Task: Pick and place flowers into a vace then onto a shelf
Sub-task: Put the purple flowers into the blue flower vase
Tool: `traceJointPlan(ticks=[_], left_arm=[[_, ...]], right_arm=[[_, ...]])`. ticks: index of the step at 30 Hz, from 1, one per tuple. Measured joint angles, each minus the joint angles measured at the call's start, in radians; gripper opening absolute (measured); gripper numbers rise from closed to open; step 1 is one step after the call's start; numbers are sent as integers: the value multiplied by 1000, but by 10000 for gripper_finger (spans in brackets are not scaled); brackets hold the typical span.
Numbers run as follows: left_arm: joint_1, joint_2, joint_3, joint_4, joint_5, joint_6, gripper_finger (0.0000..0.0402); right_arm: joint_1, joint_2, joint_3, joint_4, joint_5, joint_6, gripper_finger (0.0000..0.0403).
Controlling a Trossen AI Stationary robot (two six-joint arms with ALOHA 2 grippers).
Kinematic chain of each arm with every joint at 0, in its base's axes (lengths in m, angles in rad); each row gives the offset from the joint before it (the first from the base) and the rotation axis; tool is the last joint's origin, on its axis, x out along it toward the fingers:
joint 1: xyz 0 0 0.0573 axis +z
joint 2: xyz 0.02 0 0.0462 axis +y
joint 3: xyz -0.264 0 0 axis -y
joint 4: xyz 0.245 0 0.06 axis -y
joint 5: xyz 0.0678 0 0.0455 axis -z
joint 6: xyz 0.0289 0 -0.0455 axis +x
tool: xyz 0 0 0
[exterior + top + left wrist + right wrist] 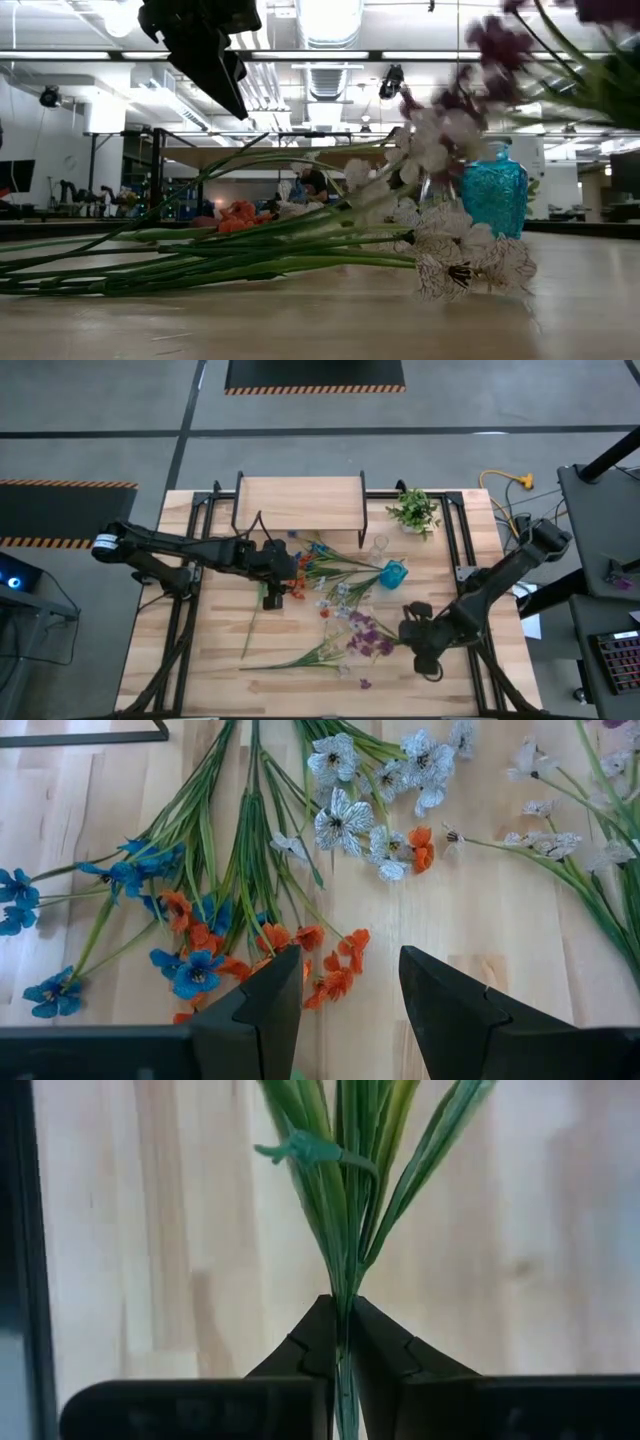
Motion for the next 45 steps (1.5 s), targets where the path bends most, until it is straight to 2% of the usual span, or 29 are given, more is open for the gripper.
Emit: traceJointPlan(ticks=[10,14,22,31,34,39,42,45], left_arm=[[0,0,0,8,0,0,153],[0,0,0,8,0,0,153],[0,0,0,9,0,0,153],[0,0,0,9,0,0,153],[0,0,0,9,0,0,153],[0,0,0,9,0,0,153],[-1,0,0,9,0,-3,153],[-1,0,0,9,0,-10,153]], right_arm=[[-1,-198,-7,2,457,-81,12],[-1,-265,-6,58,627,-122,12],[-1,-328,-11,108,1006,-207,12],[-3,-350,-11,113,1265,-191,12],[-25,-367,-11,110,1246,-184,12],[-124,-447,-10,164,1010,-285,12],[-169,-491,-21,297,891,-433,11],[-190,-520,-73,503,808,-593,11]])
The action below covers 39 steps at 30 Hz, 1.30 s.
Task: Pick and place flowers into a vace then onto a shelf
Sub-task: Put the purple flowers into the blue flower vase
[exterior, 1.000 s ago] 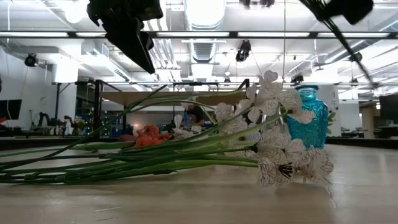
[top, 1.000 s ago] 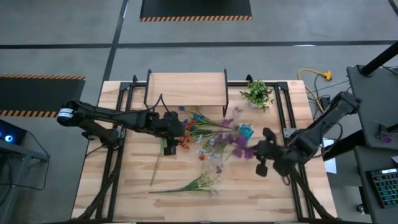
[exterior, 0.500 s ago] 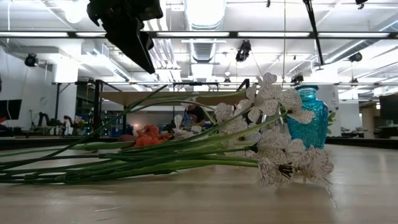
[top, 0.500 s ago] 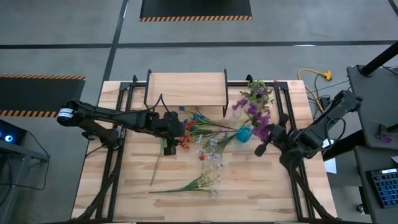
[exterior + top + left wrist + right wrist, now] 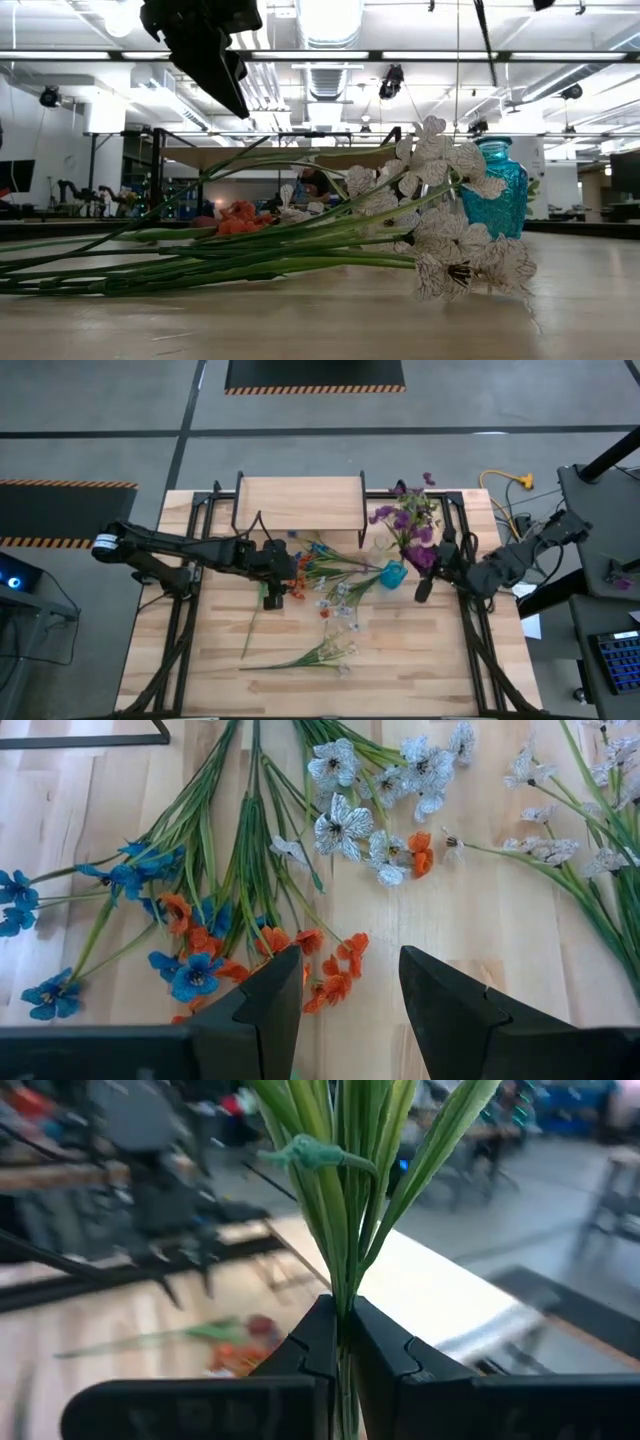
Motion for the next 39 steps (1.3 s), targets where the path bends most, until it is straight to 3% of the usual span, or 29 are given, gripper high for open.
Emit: traceJointPlan(ticks=[6,28,39], left_arm=[[1,0,0,0,0,0,153],[1,0,0,0,0,-1,153],[1,0,0,0,0,-1,153]], right_arm=[[-34,-25,-127,275,-29,-171,11],[-36,-109,-380,335,19,-81,11],[-36,-110,-554,644,24,-141,11]])
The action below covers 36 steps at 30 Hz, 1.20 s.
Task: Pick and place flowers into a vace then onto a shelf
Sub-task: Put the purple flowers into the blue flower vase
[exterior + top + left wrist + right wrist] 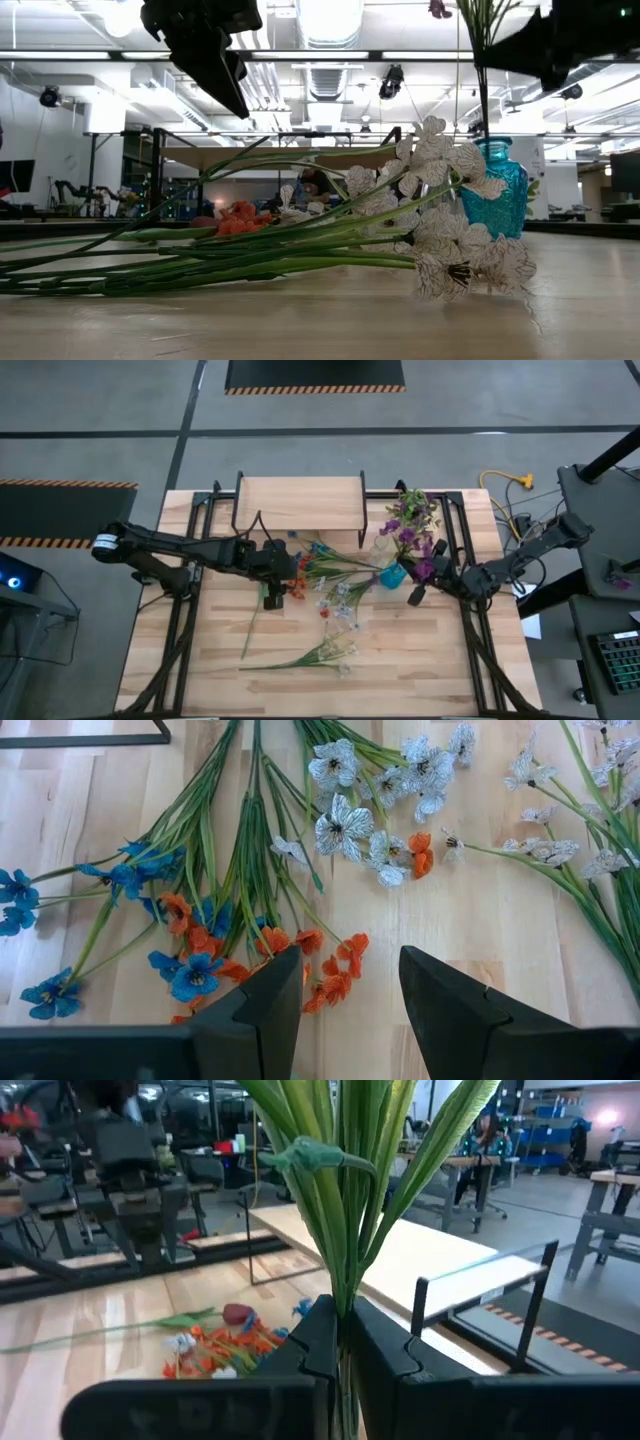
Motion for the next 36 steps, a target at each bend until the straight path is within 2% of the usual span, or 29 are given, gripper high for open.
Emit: traceJointPlan(ticks=[22,36], left_arm=[[0,0,0,6,0,0,153],[0,0,0,4,0,0,153]], right_arm=[[-21,2,-130,15,-3,193,12],[-21,3,-141,16,-57,213,13]])
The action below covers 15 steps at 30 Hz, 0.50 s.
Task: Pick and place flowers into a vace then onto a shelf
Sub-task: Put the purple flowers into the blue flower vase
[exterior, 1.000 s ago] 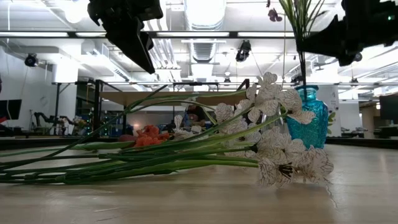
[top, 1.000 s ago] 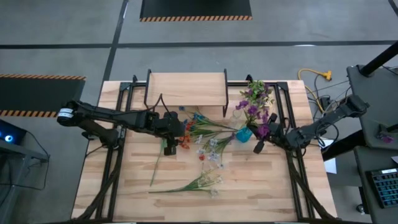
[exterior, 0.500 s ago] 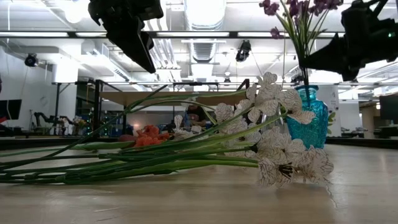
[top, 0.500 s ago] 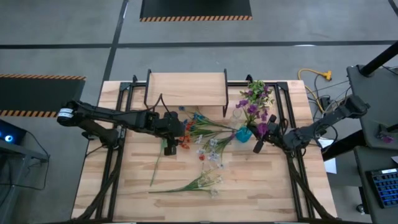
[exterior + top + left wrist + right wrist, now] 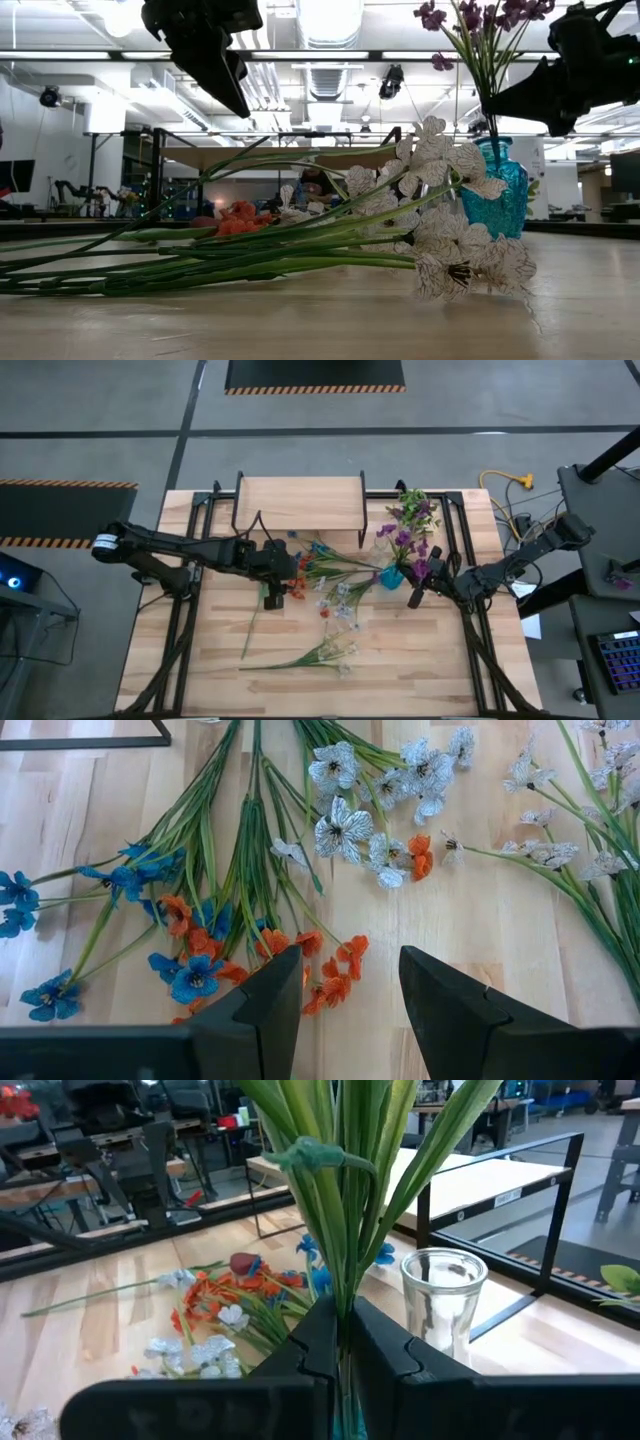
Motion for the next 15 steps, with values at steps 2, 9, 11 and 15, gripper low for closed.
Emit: traceJointPlan(ticks=[2,9,11,15], left_arm=[[0,0,0,0,0,0,153],[0,0,0,0,0,0,153],[0,0,0,0,0,0,153],[0,0,0,0,0,0,153]], right_arm=[[0,0,0,1,0,0,13],[0,-1,7,0,0,0,47],[0,-1,14,0,-1,-2,71],[0,-2,27,-9,-8,-18,121]])
